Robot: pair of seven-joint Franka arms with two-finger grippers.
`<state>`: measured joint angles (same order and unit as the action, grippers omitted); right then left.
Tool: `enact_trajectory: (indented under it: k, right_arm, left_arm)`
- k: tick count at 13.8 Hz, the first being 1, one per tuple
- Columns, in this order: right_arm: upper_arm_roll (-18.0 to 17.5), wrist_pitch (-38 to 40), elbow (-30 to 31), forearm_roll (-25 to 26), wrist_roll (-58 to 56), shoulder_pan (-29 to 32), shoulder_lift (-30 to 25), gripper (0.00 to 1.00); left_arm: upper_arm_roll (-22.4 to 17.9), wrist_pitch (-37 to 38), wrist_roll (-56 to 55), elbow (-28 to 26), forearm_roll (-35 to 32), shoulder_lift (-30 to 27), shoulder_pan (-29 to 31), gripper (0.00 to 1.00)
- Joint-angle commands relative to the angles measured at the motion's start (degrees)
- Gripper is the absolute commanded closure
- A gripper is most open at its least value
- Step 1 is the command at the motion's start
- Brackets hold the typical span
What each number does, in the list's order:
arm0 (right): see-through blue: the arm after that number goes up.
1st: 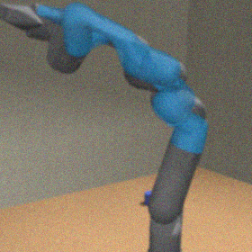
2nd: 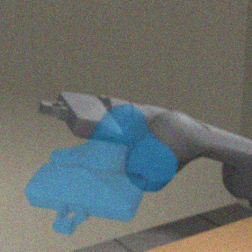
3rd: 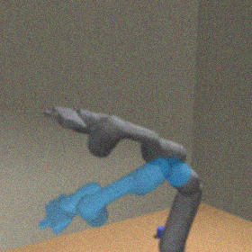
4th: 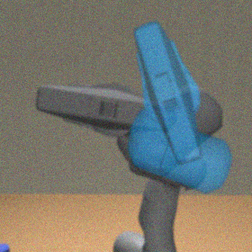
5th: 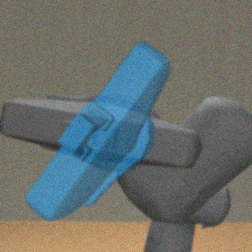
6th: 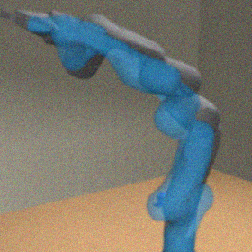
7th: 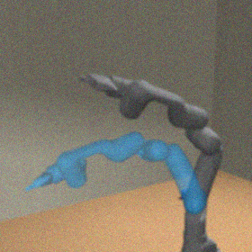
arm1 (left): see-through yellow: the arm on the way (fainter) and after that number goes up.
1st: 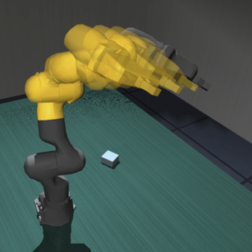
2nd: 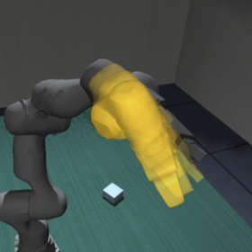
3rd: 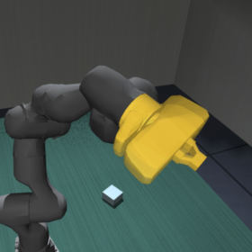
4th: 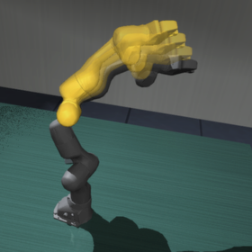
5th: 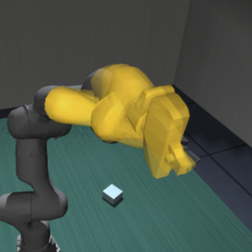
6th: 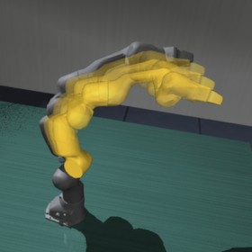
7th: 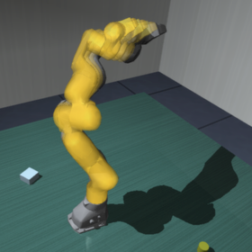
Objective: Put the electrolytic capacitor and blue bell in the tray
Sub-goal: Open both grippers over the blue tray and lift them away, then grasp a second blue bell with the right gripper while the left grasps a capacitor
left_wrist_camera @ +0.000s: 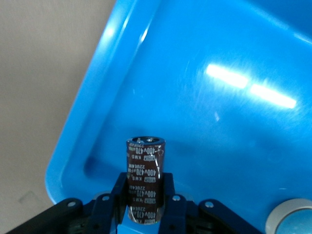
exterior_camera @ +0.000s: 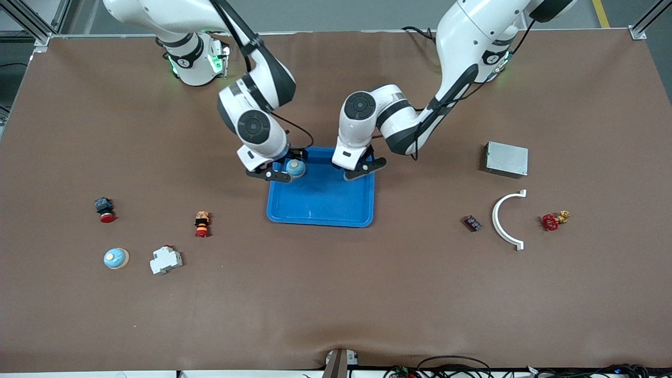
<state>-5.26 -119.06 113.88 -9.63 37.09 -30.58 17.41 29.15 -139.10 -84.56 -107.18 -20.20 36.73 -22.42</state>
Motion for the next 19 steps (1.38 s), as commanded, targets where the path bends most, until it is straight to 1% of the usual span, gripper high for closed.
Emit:
enact_trajectory:
  k: [1, 2, 3, 4, 5, 6, 7, 8, 9, 11, 13, 14, 17, 19]
  right_arm:
    - [-0.28, 2.34, 4.40, 1.19, -10.59, 5.68, -7.72, 0.00]
    - [-0.28, 2.52, 5.90, 1.63, -15.59, 7.62, -9.92, 0.00]
    - [-0.19, 3.04, 7.04, 2.93, -20.16, 9.72, -11.68, 0.00]
    - [-0.19, 4.35, 7.06, 5.99, -23.08, 11.92, -12.57, 0.00]
    - [-0.28, 5.67, 6.62, 10.46, -25.29, 14.03, -12.75, 0.00]
    - [-0.28, 5.68, 6.01, 13.99, -28.35, 16.49, -12.75, 0.00]
    - [-0.28, 5.42, 5.04, 15.59, -32.82, 18.95, -12.41, 0.00]
    - [-0.28, 5.42, 3.29, 15.78, -38.26, 21.93, -11.97, 0.00]
    - [-0.28, 5.33, 1.54, 15.95, -43.62, 24.48, -10.57, 0.00]
    - [-0.28, 5.25, -1.81, 15.96, -50.68, 28.88, -6.97, 0.00]
    - [-0.28, 4.89, -4.97, 16.48, -55.87, 32.23, -3.28, 0.00]
    - [-0.28, 4.89, -7.25, 17.53, -58.07, 33.81, -1.17, 0.00]
    - [-0.28, 4.89, -15.33, 18.33, -66.76, 38.29, 6.64, 0.00]
    - [-0.28, 4.89, -20.78, 18.33, -71.95, 40.41, 11.31, 0.00]
  left_arm:
    - [-0.32, 0.67, 0.27, 0.04, -0.80, 0.27, 0.36, 0.15]
    - [-0.32, 0.67, 0.10, 0.04, -2.72, 0.18, 0.53, 0.00]
    - [-0.32, 0.67, 0.01, 0.12, -3.53, 0.01, 1.06, 0.00]
    - [-0.32, 0.84, -0.25, 0.21, -3.62, -0.60, 1.50, 0.00]
    - [-0.41, 2.41, -0.16, 0.21, -3.62, -2.00, 1.76, 0.00]
    - [-0.41, 5.82, 0.10, 0.21, -3.71, -4.10, 2.55, 0.00]
    - [-0.41, 9.34, 0.62, 0.39, -3.71, -6.74, 3.86, 0.00]
    - [-0.32, 10.94, 0.97, 0.48, -3.71, -9.29, 6.23, 0.00]
    - [-0.32, 11.13, 2.20, 0.39, -3.71, -11.40, 9.12, 0.00]
    - [-0.06, 11.22, 7.28, 1.61, -3.62, -12.56, 16.14, 0.00]
    - [-0.23, 11.91, 9.67, 1.53, -3.62, -13.00, 19.68, 0.00]
    - [-0.40, 12.53, 10.64, 1.36, -3.88, -13.00, 22.13, 0.00]
    - [-0.32, 12.53, 18.00, 0.57, -4.76, -11.52, 30.40, 0.00]
    - [-0.23, 12.27, 18.56, 0.30, -4.76, -8.89, 33.48, 0.00]
